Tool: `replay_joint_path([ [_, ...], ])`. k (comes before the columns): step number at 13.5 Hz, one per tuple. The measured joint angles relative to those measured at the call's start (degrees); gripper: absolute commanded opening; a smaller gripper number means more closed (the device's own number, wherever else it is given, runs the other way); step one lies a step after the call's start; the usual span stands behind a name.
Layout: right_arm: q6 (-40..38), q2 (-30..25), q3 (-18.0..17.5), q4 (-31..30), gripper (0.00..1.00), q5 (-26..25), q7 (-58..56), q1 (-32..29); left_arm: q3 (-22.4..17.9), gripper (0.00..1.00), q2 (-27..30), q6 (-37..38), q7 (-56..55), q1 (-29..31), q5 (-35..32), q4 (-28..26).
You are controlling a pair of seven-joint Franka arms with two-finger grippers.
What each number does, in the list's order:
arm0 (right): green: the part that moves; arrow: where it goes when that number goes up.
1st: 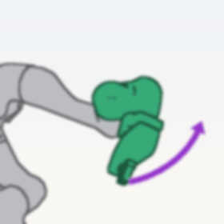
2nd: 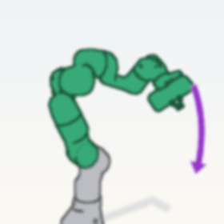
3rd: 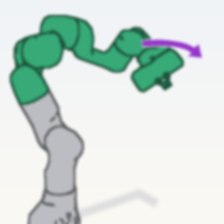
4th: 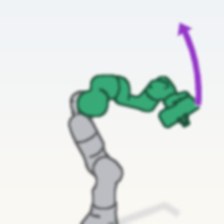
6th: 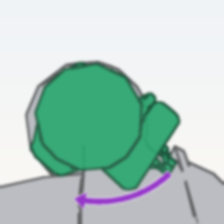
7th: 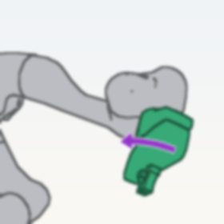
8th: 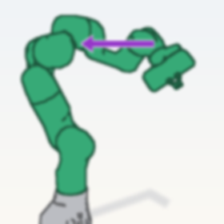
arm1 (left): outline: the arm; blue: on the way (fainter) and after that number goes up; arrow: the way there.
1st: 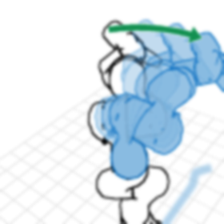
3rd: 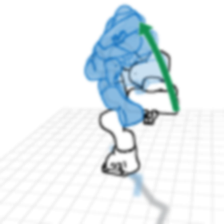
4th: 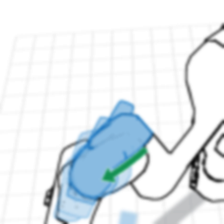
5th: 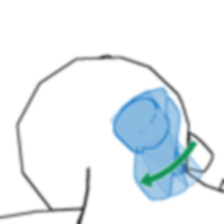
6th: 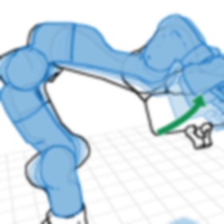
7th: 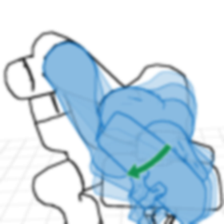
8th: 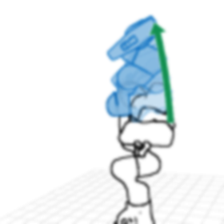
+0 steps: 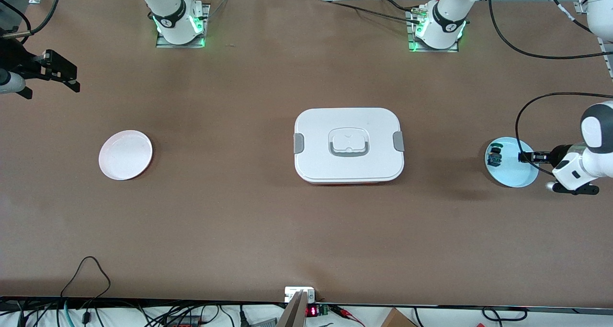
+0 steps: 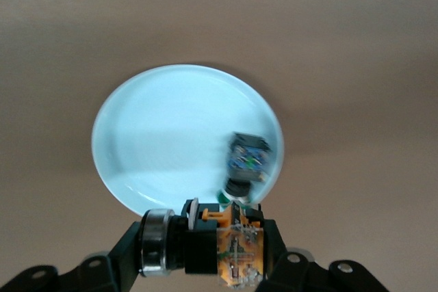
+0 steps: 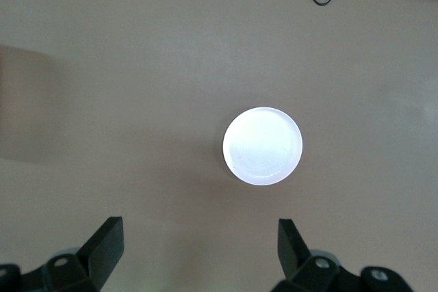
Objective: Transfer orange switch to right arm and place
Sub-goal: 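Close the left gripper on the orange switch and lift it, then carry the orange switch to the box while the right gripper reaches in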
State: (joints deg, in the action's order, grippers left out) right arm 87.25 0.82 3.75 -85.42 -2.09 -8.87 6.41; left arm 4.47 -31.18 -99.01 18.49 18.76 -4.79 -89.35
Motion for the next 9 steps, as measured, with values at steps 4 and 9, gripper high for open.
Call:
replay_joint_path([
  [4,0.0,-0.05,0.08,0.0,1.0,0.0,0.0,-0.05,8.73,0.13,0.17,9.09,5.0,-0.47,0.01,6.24],
  [9,0.01,-0.07,0.25,0.02,1.0,0.0,0.0,-0.05,17.13,0.13,0.17,11.59,9.39,-0.66,5.18,8.76],
])
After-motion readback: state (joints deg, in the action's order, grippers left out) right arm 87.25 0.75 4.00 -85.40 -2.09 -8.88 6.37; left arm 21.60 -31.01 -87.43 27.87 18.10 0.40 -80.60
